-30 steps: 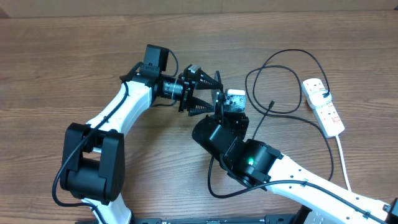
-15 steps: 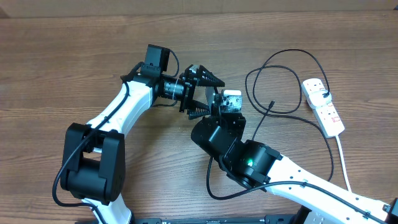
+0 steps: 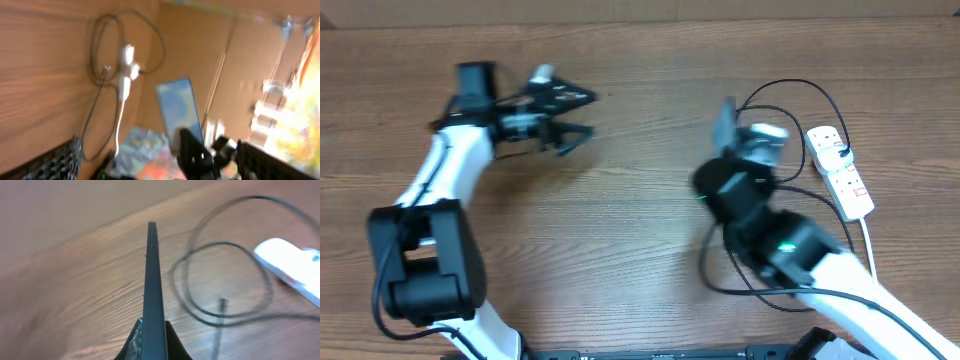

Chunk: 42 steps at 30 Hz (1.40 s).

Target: Plug charger to phone and switch on socket

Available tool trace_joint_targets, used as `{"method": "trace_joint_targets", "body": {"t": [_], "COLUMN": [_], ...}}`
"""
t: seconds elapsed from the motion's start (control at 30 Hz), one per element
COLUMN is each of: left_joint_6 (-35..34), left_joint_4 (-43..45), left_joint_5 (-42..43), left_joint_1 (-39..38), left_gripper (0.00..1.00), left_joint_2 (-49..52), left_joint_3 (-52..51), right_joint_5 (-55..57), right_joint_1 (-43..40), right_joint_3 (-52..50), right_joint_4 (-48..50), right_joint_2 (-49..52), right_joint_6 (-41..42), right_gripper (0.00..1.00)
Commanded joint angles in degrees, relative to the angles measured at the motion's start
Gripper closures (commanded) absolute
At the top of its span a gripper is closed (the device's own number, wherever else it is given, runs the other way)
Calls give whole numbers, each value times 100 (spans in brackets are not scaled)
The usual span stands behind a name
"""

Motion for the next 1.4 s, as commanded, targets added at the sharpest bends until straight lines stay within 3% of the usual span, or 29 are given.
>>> {"method": "trace_joint_targets", "body": {"t": [0.0, 0.1, 0.2, 0.33, 0.43, 0.67, 0.8, 0.9, 1.13, 1.37], "left_joint_6": [2140, 2953, 3392, 3945, 3899, 2535, 2218, 1532, -627, -1738], "left_joint_4": [-1646, -3189, -4223, -4894, -4994, -4721, -4269, -3510, -1362, -861], "left_joint_5": [-1095, -2586, -3418, -3565, -3560, -2986, -2094, -1692, -1792, -2616], "left_joint_1": [544, 879, 1104, 1300, 1364, 1305, 1005, 588, -592, -1252], "left_gripper": [0, 0, 0, 0, 0, 1, 1, 0, 2, 11], "left_joint_2": [-566, -1032, -1532, -2328, -2905, -3646, -3613, -3567, -3340, -3075], "left_joint_3": [11, 11, 11, 11, 9, -52, -323, -739, -1561, -1578], "right_joint_5": [-1062, -2302, -3314, -4404, -5351, -6771, -6787, -6677, -5882, -5080], "right_joint_1": [-981, -1685, -2004, -2035, -2031, -1985, -1705, -1438, -863, -343], "right_joint_3": [122, 35, -280, -1086, -1779, -3108, -3333, -3333, -3333, -3331], "right_joint_4": [-457, -557, 13, 1650, 3049, 6181, 7154, 7493, 7525, 7538], "right_joint_2": [-776, -885, -857, -688, -507, 48, 293, 393, 409, 409], "right_joint_6": [1058, 1285, 1287, 1860, 2500, 3790, 4094, 4142, 5115, 6107], "right_gripper": [96, 96, 96, 96, 96, 96, 96, 96, 96, 96]}}
